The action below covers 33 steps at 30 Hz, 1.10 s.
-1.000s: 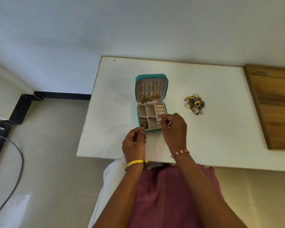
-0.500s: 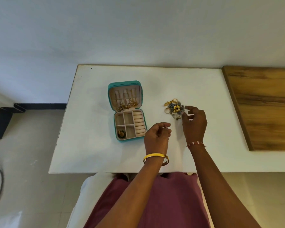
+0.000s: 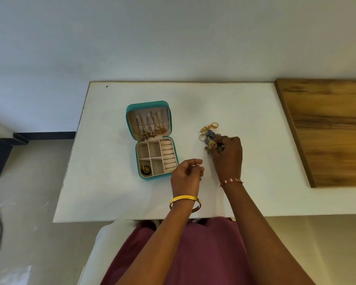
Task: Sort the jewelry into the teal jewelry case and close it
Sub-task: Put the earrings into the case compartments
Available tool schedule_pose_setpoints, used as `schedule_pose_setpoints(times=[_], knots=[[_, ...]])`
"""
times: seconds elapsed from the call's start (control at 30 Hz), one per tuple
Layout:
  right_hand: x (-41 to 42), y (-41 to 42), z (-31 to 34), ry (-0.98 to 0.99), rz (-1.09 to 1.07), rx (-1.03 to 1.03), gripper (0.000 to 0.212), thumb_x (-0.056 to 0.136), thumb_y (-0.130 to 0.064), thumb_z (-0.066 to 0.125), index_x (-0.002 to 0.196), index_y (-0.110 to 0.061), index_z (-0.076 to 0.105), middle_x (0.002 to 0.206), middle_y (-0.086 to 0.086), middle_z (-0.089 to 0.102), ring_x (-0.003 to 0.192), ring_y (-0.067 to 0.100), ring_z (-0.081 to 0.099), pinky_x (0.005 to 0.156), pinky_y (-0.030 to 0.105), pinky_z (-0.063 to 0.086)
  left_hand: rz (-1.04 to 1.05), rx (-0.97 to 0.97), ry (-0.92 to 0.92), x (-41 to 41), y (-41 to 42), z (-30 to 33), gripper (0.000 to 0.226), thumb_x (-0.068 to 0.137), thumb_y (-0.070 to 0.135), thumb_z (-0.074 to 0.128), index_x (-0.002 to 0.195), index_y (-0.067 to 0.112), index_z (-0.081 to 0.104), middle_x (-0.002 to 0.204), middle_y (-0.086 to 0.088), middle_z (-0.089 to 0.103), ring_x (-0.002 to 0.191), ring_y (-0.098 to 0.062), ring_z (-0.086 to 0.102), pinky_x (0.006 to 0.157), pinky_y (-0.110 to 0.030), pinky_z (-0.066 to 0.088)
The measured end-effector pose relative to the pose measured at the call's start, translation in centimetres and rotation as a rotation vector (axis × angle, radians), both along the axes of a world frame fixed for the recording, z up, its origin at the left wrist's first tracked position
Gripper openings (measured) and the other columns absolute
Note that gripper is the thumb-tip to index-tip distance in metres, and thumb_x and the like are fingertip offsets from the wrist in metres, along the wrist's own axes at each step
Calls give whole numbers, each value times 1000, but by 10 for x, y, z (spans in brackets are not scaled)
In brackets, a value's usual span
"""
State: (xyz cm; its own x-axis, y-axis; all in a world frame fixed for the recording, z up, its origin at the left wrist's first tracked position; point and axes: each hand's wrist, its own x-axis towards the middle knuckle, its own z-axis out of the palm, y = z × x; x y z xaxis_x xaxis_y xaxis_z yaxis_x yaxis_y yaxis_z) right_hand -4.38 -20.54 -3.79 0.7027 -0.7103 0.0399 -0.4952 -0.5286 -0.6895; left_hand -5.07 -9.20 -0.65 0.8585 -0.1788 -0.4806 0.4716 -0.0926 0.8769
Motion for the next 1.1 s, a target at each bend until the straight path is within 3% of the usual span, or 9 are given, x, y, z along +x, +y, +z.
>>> schedule_pose_setpoints(times=[0.27, 0.53, 0.63, 0.73, 0.83, 0.97, 1.1], knots=[[-3, 6, 1, 61, 6, 23, 30, 84, -8, 62, 114, -7, 62, 106, 19, 52, 99, 31, 51, 84, 31, 41, 0, -13, 8, -1, 4, 0, 27, 86, 1, 47, 78, 22, 62, 71, 0, 63, 69, -13, 60, 67, -21, 51], [-8, 11, 7, -26, -62, 74, 14, 76, -1, 69, 88, -7, 65, 99, 15, 52, 95, 26, 53, 75, 18, 32, -1, -20, 4, 3, 9, 3, 24, 87, 2, 48, 82, 19, 63, 71, 2, 63, 69, -11, 60, 66, -19, 51], [-14, 23, 19, -142, -51, 120, 12, 75, -3, 71, 84, -7, 64, 91, 12, 58, 79, 20, 55, 69, 20, 38, 15, -23, 7, 2, 13, 4, 19, 88, 5, 49, 86, 16, 64, 74, 1, 64, 71, -13, 61, 69, -21, 52], [-23, 45, 38, -234, 3, 234, 11, 76, -7, 72, 79, -10, 63, 80, 2, 62, 64, 4, 52, 60, 7, 42, 42, -50, 34, 2, 20, 7, 17, 91, 12, 48, 90, 13, 65, 75, -2, 64, 73, -17, 61, 68, -24, 53], [-36, 73, 51, -244, 52, 364, 14, 77, -4, 69, 77, -15, 62, 75, -3, 62, 63, 5, 55, 59, 6, 42, 65, -94, 78, 1, 33, 15, 22, 93, 18, 45, 97, 7, 63, 78, -6, 64, 72, -18, 63, 59, -18, 54], [-51, 102, 54, -236, 106, 443, 19, 78, -1, 66, 78, -20, 61, 74, -12, 61, 67, 0, 57, 62, 6, 44, 101, -123, 90, -2, 57, 23, 19, 93, 18, 46, 92, 10, 63, 77, -5, 65, 69, -17, 64, 57, -17, 55], [-58, 114, 49, -191, 137, 446, 19, 78, -1, 67, 79, -19, 62, 80, -4, 63, 67, 6, 59, 63, 8, 45, 115, -95, 82, -6, 81, 18, 16, 89, 11, 52, 97, 4, 65, 74, -7, 65, 59, -10, 65, 60, -18, 56]])
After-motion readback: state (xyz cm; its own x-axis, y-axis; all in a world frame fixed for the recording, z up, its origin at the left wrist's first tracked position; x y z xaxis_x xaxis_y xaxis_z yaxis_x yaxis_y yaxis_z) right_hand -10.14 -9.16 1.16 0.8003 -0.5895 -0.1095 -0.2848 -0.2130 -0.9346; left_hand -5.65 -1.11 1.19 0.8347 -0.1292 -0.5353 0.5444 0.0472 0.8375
